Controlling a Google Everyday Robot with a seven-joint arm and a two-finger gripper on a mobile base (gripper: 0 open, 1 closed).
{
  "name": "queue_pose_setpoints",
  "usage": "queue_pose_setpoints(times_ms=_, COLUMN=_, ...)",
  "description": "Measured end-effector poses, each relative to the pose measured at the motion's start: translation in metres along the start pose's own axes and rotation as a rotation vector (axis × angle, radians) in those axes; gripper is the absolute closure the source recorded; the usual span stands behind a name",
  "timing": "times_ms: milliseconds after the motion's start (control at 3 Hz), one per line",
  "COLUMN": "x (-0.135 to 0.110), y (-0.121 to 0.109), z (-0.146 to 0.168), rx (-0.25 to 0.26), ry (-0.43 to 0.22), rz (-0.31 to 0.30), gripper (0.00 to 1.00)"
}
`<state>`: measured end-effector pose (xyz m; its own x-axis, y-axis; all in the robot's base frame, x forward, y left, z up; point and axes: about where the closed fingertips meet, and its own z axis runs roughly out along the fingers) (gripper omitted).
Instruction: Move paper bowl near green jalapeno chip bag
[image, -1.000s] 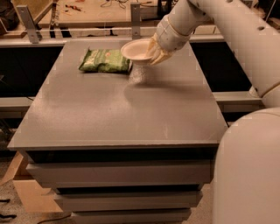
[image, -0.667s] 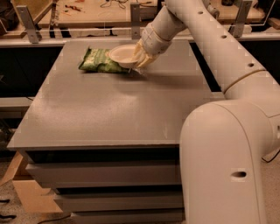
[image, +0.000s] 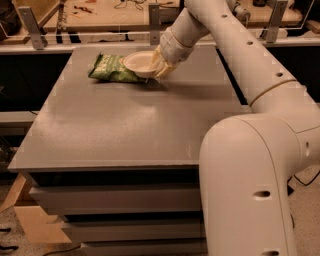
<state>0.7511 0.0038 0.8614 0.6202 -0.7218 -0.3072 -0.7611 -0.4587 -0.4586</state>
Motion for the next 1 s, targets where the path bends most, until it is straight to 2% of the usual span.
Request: queue_pose_setpoints(times_ms=1000, x=-0.001, y=-0.0013, z=0.0129, rx=-0.006, ry=-0.008, rz=-0.001, gripper=0.12)
